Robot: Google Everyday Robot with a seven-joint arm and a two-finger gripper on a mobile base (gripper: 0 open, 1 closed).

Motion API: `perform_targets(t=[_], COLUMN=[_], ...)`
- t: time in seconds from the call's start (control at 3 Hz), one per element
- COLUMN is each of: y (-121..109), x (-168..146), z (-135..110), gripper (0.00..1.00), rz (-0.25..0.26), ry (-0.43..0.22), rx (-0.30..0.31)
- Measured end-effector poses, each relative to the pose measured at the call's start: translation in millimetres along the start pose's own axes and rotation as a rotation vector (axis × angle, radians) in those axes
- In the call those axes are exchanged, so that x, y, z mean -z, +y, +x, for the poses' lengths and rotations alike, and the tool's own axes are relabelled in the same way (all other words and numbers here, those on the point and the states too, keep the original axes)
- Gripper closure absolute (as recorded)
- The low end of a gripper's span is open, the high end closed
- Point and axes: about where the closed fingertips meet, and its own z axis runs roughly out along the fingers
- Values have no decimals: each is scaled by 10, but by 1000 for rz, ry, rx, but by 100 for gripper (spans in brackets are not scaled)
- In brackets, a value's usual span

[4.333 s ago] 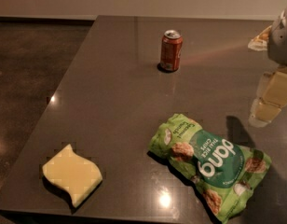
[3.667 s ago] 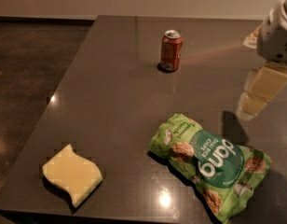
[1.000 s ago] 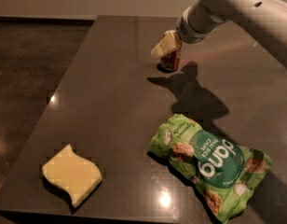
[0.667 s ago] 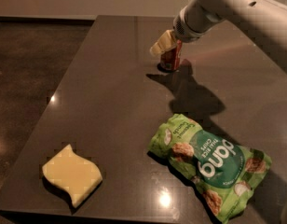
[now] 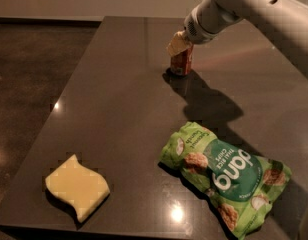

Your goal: Move coke can near sponge

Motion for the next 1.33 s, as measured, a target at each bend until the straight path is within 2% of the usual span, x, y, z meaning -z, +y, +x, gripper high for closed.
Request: perform_targets(t=[0.33,0.67,1.33], y=[140,351,879], x=[105,306,608], z=[2,47,210], gripper=[85,100,100], rz=[-47,-119,-257], ry=[-9,-24,-52], rx=[37,83,223])
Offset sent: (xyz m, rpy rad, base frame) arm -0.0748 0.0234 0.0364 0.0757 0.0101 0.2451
